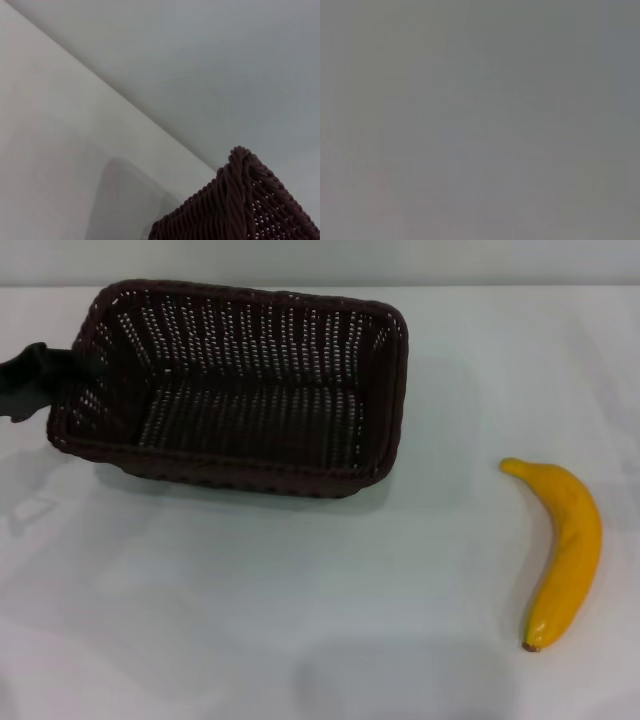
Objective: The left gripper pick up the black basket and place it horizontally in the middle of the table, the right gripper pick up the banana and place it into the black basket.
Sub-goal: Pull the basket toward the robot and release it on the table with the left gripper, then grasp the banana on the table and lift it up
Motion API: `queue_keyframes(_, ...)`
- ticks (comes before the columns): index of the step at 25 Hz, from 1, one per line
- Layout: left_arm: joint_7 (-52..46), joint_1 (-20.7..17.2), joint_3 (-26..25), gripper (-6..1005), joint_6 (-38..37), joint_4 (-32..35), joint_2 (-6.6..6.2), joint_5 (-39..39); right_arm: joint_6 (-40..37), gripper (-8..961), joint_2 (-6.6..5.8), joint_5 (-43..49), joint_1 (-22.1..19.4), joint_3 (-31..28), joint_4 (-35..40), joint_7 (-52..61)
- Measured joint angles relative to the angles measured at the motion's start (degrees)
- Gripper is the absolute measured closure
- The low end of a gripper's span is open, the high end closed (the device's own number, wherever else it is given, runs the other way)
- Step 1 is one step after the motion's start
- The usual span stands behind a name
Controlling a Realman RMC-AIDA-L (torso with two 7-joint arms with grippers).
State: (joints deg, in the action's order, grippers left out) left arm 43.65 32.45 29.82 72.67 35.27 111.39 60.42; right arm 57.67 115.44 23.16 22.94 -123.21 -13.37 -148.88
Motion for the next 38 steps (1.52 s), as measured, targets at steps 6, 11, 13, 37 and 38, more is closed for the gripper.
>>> queue_keyframes(6,-0.1,1.5,0.4,787,-1.0,-1.7,0.39,-1.1,-0.4,144,-0.15,0.0,0.2,-0.1,-0.4,-0.2)
queue_keyframes(11,-0.3,2.1,0.6,749,-0.7,-2.1,1.08,-1.2,-1.0,146,-0.3,-0.1,0.8,-0.1,-0.5,-0.5)
queue_keyframes(13,-0.3,2.1,0.6,680,-0.6,-2.1,1.27,-1.1,-1.3,147,-0.38,-0.1,0.9,-0.1,-0.5,-0.5)
queue_keyframes(37,26.1,-14.8,-4.2,198,4.0,0.9,3.66,26.0,-1.9,156,-1.18,1.9,0.3,-0.1,-2.8,12.0)
queue_keyframes(38,30.5,-15.9,-4.9,199,3.9,0.0,4.23,29.6,-2.0,156,-2.07,4.0,-0.3,1.4,-4.3,16.7)
